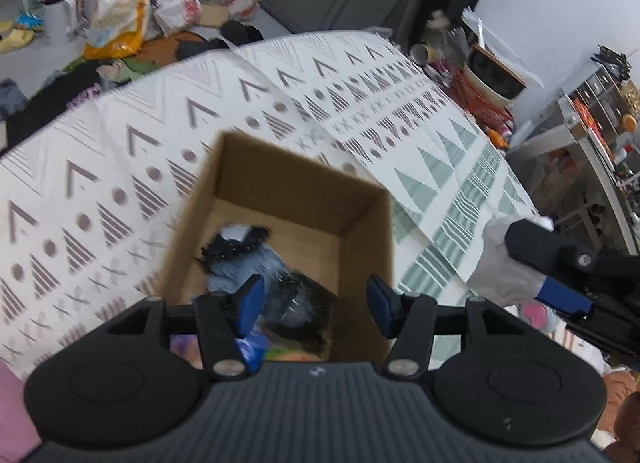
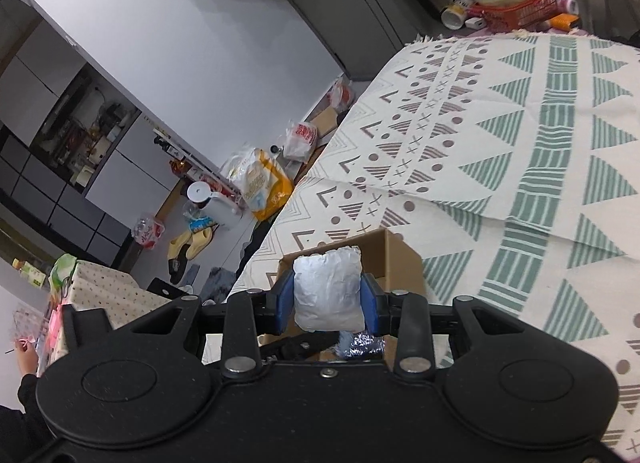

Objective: Organize soft objects
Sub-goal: 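Carry pouch and white ball over the box and release both inside, then move both tools from the box toward the grey plush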

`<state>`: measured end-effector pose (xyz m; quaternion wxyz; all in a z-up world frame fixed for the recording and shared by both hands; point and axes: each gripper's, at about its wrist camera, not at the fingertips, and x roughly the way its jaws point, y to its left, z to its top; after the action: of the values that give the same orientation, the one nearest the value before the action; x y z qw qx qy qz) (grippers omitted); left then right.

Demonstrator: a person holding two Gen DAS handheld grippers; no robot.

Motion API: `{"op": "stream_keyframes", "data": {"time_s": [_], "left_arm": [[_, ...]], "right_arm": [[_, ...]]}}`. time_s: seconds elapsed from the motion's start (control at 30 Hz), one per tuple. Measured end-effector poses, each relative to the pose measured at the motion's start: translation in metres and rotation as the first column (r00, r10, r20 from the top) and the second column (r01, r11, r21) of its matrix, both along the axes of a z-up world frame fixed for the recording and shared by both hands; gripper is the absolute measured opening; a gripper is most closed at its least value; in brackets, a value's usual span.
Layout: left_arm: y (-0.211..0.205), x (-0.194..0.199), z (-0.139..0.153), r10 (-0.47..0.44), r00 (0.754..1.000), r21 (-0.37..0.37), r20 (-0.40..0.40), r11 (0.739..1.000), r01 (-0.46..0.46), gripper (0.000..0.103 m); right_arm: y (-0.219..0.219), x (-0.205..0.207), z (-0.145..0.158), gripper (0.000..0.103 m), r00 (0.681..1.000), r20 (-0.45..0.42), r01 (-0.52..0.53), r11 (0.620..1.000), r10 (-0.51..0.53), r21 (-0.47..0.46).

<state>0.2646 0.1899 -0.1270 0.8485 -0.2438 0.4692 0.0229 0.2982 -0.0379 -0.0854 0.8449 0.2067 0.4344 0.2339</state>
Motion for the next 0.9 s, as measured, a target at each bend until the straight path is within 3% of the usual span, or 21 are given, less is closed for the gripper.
{"op": "stream_keyframes", "data": {"time_s": [0.3, 0.37, 0.5, 0.73, 0.9], "left_arm": [[0.031, -0.002, 0.023, 0.036, 0.999, 0.063, 0.022, 0.997, -0.037, 0.056], [0.036, -0.003, 0.027, 0.048, 0.999, 0.074, 0.023, 0.996, -0.050, 0.062], [0.038, -0.003, 0.032, 0.061, 0.998, 0.102, 0.005, 0.993, -0.061, 0.072], [0.026, -0.009, 0.041, 0.059, 0.998, 0.133, 0.011, 0.989, -0.060, 0.077], [0.012, -0.015, 0.050, 0.040, 0.999, 0.150, 0.035, 0.988, -0.045, 0.086]], "right_arm": [[0.025, 0.016, -0.012, 0.037, 0.999, -0.039, -0.003, 1.000, 0.003, 0.020], [0.027, 0.018, -0.014, 0.039, 0.999, -0.052, 0.000, 1.000, 0.001, 0.024], [0.022, 0.015, -0.014, 0.053, 0.998, -0.057, 0.017, 1.000, -0.016, 0.017], [-0.001, 0.004, -0.010, 0.058, 0.997, -0.064, 0.030, 1.000, -0.031, -0.006], [-0.018, -0.004, -0.005, 0.071, 0.998, -0.049, 0.040, 0.999, -0.042, -0.030]]}}
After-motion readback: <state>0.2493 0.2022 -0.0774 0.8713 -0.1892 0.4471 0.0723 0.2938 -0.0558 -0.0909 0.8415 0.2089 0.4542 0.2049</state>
